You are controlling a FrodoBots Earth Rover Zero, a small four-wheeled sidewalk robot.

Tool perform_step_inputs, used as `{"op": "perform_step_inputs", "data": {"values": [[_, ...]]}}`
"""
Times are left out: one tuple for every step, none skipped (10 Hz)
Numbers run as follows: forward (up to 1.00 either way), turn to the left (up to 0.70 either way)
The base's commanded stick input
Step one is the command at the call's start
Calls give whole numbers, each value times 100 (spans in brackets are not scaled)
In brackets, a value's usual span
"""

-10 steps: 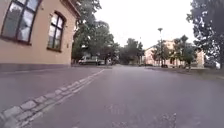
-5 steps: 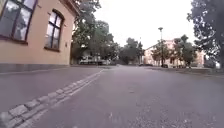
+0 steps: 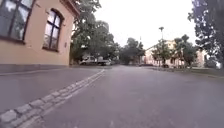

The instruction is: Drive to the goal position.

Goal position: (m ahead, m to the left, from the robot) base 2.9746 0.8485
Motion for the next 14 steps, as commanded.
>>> {"op": "perform_step_inputs", "data": {"values": [[45,-27],[45,-27],[45,-27],[45,-27],[45,-27],[45,-22],[45,0],[45,0],[45,0],[45,0],[45,0],[45,0],[45,0],[45,0]]}}
